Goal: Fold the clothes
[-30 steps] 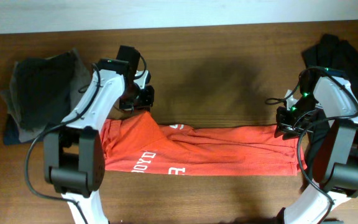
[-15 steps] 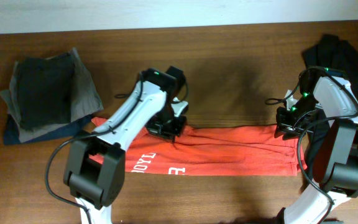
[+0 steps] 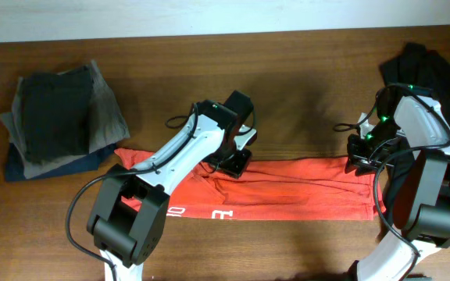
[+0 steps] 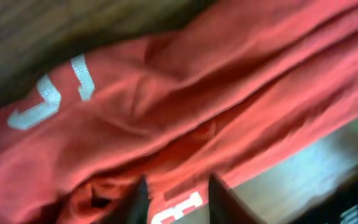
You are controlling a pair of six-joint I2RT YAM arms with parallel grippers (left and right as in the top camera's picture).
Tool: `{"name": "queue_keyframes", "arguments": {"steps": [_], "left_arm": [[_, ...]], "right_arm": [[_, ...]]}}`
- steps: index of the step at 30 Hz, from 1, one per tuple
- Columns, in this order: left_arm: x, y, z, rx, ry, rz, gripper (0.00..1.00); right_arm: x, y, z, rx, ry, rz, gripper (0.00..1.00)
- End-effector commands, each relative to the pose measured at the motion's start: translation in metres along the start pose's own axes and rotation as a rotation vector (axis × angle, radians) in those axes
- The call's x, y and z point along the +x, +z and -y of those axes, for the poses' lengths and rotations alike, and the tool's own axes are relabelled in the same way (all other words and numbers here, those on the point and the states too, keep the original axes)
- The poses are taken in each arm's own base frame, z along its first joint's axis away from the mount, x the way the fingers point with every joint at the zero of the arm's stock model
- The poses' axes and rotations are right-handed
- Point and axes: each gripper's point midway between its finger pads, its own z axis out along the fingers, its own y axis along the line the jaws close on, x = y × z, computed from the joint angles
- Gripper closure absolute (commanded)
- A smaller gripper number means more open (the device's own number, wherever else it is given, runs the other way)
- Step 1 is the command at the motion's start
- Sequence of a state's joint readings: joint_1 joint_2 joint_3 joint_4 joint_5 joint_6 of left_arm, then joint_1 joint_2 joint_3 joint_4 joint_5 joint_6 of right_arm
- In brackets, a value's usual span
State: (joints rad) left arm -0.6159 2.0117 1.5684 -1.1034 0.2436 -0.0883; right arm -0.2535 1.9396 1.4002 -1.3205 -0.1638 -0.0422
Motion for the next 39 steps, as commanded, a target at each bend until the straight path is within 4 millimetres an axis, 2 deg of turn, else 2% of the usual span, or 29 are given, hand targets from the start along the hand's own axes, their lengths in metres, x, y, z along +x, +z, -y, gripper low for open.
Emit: {"name": "queue_keyframes", "arguments": {"steps": [1,4,5,6,7,8,11,13,15,16,19,20,23,26,27,30,32,37,39], "left_arm": [[-0.002,-0.005,0.003,0.005,0.024,0.024,0.62],[0.008,-0.012,-0.007,-0.013,-0.007,-0.007,0.74],[0.011,-0.015,-0.013,-0.031,-0.025,-0.015,0.74],[0.014,-0.018,-0.021,-0.060,-0.043,-0.021,0.74],[0.021,-0.024,-0.038,-0.119,-0.083,-0.039,0.75],[0.028,-0.028,-0.050,-0.153,-0.107,-0.059,0.81],[0.037,-0.034,-0.070,-0.166,-0.166,-0.087,0.83],[0.036,-0.038,-0.083,-0.164,-0.204,-0.076,0.82],[0.035,-0.044,-0.095,-0.162,-0.238,-0.052,0.82],[0.033,-0.049,-0.101,-0.161,-0.254,-0.032,0.78],[0.026,-0.064,-0.115,-0.162,-0.287,0.045,0.70],[0.023,-0.073,-0.122,-0.164,-0.303,0.084,0.65],[0.021,-0.091,-0.136,-0.169,-0.340,0.153,0.60],[0.024,-0.102,-0.146,-0.169,-0.372,0.180,0.58],[0.027,-0.104,-0.150,-0.165,-0.386,0.183,0.58],[0.028,-0.105,-0.153,-0.157,-0.401,0.183,0.58],[0.028,-0.105,-0.152,-0.148,-0.400,0.185,0.58],[0.028,-0.105,-0.152,-0.147,-0.399,0.185,0.58],[0.028,-0.105,-0.152,-0.147,-0.399,0.185,0.58]], "right_arm": [[0.005,-0.003,-0.004,-0.007,-0.012,0.006,0.71],[0.005,-0.003,-0.004,-0.007,-0.012,0.006,0.71],[0.005,-0.003,-0.004,-0.007,-0.012,0.006,0.71],[0.005,-0.003,-0.004,-0.007,-0.012,0.004,0.71],[0.006,-0.003,-0.004,-0.007,-0.012,0.002,0.71],[0.007,-0.003,-0.004,-0.007,-0.011,-0.003,0.71],[0.010,-0.004,-0.004,-0.009,-0.013,-0.012,0.71],[0.010,-0.008,-0.001,-0.013,-0.004,0.001,0.70],[0.011,-0.018,0.008,-0.028,0.028,0.035,0.61],[0.011,-0.021,0.011,-0.044,0.041,0.048,0.50],[0.011,-0.025,0.017,-0.100,0.024,0.068,0.39],[0.009,-0.026,0.024,-0.102,0.023,0.080,0.36],[-0.001,-0.027,0.041,-0.090,0.023,0.137,0.33],[-0.007,-0.020,0.054,-0.064,0.038,0.165,0.26],[-0.006,-0.010,0.058,-0.057,0.044,0.163,0.22],[-0.006,0.018,0.069,-0.012,0.048,0.167,0.17],[-0.008,0.025,0.071,-0.005,0.048,0.178,0.13],[-0.008,0.040,0.071,-0.016,0.080,0.157,0.11],[-0.003,0.047,0.068,-0.033,0.081,0.127,0.16]]}}
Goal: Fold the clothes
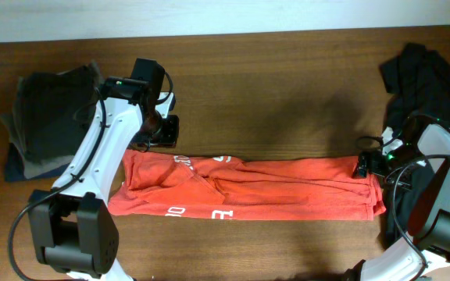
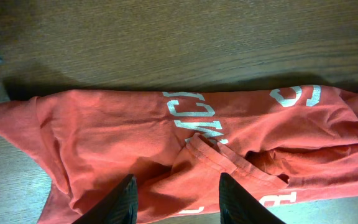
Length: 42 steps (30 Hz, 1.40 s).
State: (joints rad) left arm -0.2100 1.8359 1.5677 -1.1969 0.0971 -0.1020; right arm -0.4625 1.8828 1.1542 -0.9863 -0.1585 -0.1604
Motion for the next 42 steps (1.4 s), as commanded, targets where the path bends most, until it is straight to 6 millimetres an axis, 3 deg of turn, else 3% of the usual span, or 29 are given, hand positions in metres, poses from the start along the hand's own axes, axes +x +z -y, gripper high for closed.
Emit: {"name": "queue_keyframes", "arguments": {"steps": [1,6,8,10,11,15,16,20,24,27,31,34,36,42], "left_arm": [[0.001,-0.008,0.002,0.012,-0.002,0.019,0.57],[0.000,-0.008,0.002,0.012,-0.001,0.020,0.58],[0.000,-0.008,0.002,0.012,-0.001,0.021,0.58],[-0.001,-0.008,0.002,0.013,-0.001,0.024,0.57],[-0.001,-0.008,0.002,0.013,-0.001,0.027,0.58],[-0.003,-0.008,-0.003,0.008,-0.013,0.033,0.58],[-0.004,-0.009,-0.011,0.007,-0.034,0.036,0.58],[-0.005,-0.011,-0.028,0.005,-0.083,0.038,0.57],[-0.006,-0.012,-0.034,0.003,-0.099,0.041,0.58],[-0.006,-0.012,-0.034,0.003,-0.098,0.042,0.57],[-0.006,-0.012,-0.034,0.003,-0.099,0.041,0.58],[-0.005,-0.012,-0.034,0.003,-0.099,0.040,0.57],[-0.005,-0.012,-0.034,0.003,-0.099,0.040,0.57],[-0.005,-0.012,-0.034,0.004,-0.099,0.040,0.57]], "right_arm": [[0.013,0.015,-0.002,-0.026,0.025,-0.062,0.19],[0.025,0.021,-0.010,-0.072,0.034,-0.097,0.48],[0.026,0.021,-0.010,-0.076,0.035,-0.099,0.78],[0.025,0.021,-0.011,-0.079,0.041,-0.097,0.93],[0.022,0.017,-0.014,-0.093,0.056,-0.090,0.96],[0.003,-0.009,-0.014,-0.087,0.057,-0.056,0.96],[-0.015,-0.035,-0.011,-0.079,0.066,-0.008,0.96],[-0.054,-0.103,0.012,0.021,0.148,0.133,0.96],[-0.062,-0.135,0.014,0.061,0.146,0.180,0.96],[-0.060,-0.133,-0.003,0.047,0.109,0.159,0.96],[-0.050,-0.120,-0.069,0.055,-0.055,0.087,0.96],[-0.042,-0.113,-0.101,0.062,-0.130,0.057,0.96],[-0.030,-0.103,-0.133,0.073,-0.223,0.020,0.96],[0.000,-0.076,-0.176,0.106,-0.331,-0.059,0.96]]}}
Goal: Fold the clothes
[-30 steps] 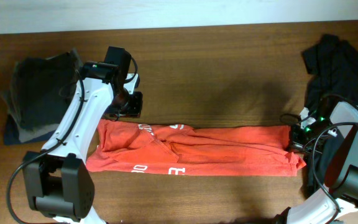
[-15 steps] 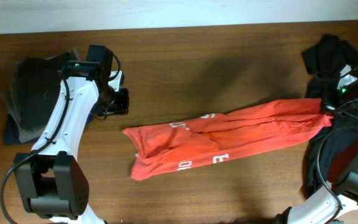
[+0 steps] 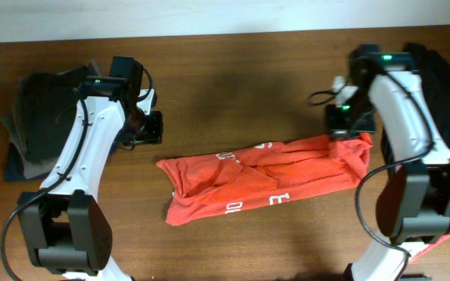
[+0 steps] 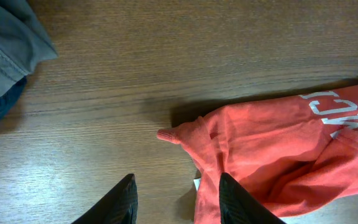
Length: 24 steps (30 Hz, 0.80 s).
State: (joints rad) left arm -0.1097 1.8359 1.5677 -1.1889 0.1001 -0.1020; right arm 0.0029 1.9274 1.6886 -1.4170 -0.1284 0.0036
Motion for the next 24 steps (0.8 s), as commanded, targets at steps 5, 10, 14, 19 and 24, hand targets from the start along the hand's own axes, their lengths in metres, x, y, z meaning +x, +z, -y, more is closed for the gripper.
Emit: {"name": "queue_keyframes", "arguments": {"steps": [5,10,14,19,24], "left_arm": [[0.000,-0.008,0.002,0.011,-0.001,0.021,0.58],[0.000,-0.008,0.002,0.011,0.000,0.022,0.57],[0.000,-0.008,0.002,0.014,0.000,0.022,0.58],[0.000,-0.008,0.002,0.014,0.000,0.021,0.58],[0.000,-0.008,0.002,0.014,0.000,0.021,0.58]], "right_arm": [[0.029,0.040,-0.045,0.032,-0.118,-0.099,0.96],[0.049,0.073,-0.061,0.047,-0.180,-0.151,0.96],[0.053,0.092,-0.074,0.046,-0.209,-0.138,0.96],[0.046,0.096,-0.090,0.042,-0.255,-0.094,0.96],[0.043,0.098,-0.098,0.038,-0.275,-0.070,0.96]]}}
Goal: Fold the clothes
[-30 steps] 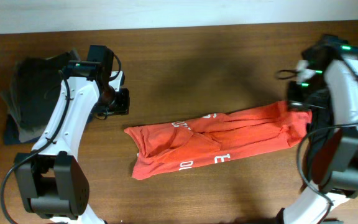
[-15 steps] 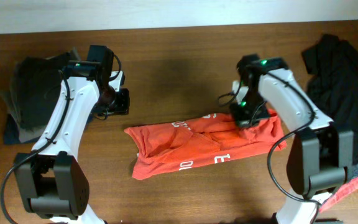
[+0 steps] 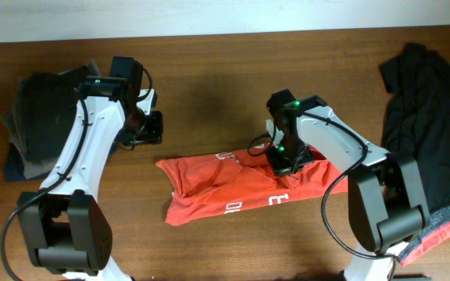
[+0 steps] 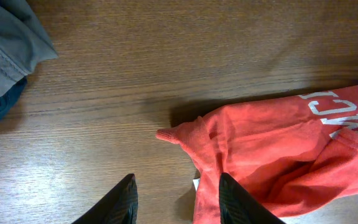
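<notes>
A red shirt [image 3: 225, 183] with white lettering lies bunched across the middle of the table, its left tip [image 4: 166, 134] pointing left. My left gripper [image 3: 148, 129] hangs open [image 4: 176, 186] over bare wood just left of that tip, holding nothing. My right gripper [image 3: 283, 158] sits low on the shirt's middle, shut on a fold of the red cloth brought over from the right end. The shirt's right part [image 3: 330, 181] lies flat past it.
A stack of folded dark and grey clothes [image 3: 53, 117] sits at the far left; its grey edge [image 4: 11, 43] shows in the left wrist view. A black garment [image 3: 424, 101] is heaped at the right edge, with a red and grey piece [image 3: 444, 226] below it.
My right gripper has moved from the shirt's far right end, near the back, to the shirt's middle, taking red cloth with it. The left arm has stayed put.
The shirt lay stretched long, my left gripper at its middle and my right at its right end. Then the left gripper stood at the left end. Later the shirt was bunched shorter and shifted right, the left gripper open off it. Now the right end is folded inward.
</notes>
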You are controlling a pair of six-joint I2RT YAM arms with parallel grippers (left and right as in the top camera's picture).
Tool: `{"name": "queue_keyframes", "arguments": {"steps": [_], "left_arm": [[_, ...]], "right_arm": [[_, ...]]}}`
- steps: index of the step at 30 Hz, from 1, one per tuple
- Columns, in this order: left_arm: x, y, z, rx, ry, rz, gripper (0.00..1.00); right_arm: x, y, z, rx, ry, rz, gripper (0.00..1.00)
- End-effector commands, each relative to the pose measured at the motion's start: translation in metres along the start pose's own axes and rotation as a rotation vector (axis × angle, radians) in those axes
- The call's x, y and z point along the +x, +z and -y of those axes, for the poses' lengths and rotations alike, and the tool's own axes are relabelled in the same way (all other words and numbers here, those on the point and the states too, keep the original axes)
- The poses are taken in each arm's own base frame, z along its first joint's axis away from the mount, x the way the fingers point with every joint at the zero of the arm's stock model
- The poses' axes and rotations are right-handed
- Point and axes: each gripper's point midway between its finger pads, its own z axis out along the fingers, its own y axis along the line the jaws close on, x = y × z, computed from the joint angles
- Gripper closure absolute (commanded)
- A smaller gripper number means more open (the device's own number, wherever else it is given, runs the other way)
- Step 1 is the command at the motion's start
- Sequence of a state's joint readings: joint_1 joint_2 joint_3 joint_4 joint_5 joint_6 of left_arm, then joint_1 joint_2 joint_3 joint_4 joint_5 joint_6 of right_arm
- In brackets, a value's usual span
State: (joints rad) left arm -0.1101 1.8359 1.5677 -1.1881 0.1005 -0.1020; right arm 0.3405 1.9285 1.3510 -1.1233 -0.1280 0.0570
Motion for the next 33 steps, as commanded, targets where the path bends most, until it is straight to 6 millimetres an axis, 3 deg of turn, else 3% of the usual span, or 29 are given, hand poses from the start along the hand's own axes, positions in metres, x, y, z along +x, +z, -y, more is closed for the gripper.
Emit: {"name": "queue_keyframes", "arguments": {"steps": [1,5,8,11,13,15,20,28,33], "left_arm": [[0.000,-0.008,0.002,0.013,-0.001,0.021,0.58],[0.000,-0.008,0.002,0.013,-0.001,0.021,0.58],[0.000,-0.008,0.002,0.013,-0.001,0.021,0.57],[0.000,-0.008,0.002,0.013,-0.001,0.020,0.57],[0.000,-0.008,0.002,0.013,-0.001,0.020,0.58],[0.000,-0.008,0.002,0.013,-0.001,0.020,0.58],[0.000,-0.008,0.002,0.013,-0.001,0.020,0.58],[0.000,-0.008,0.002,0.013,-0.001,0.020,0.58],[0.000,-0.008,0.002,0.013,-0.001,0.020,0.58]], "right_arm": [[-0.002,-0.002,-0.006,-0.002,-0.002,0.018,0.93],[-0.003,-0.013,-0.007,-0.014,0.000,0.017,0.84],[-0.012,-0.045,-0.001,-0.002,0.020,0.087,0.73],[-0.020,-0.089,0.015,0.042,0.069,0.196,0.67],[-0.017,-0.104,0.030,0.077,0.100,0.228,0.49],[-0.011,-0.108,0.047,0.098,0.144,0.220,0.47],[0.012,-0.091,0.077,0.091,0.242,0.129,0.48],[0.029,-0.052,0.083,0.084,0.259,0.057,0.48],[0.025,-0.032,0.087,0.089,0.257,0.082,0.53]]}}
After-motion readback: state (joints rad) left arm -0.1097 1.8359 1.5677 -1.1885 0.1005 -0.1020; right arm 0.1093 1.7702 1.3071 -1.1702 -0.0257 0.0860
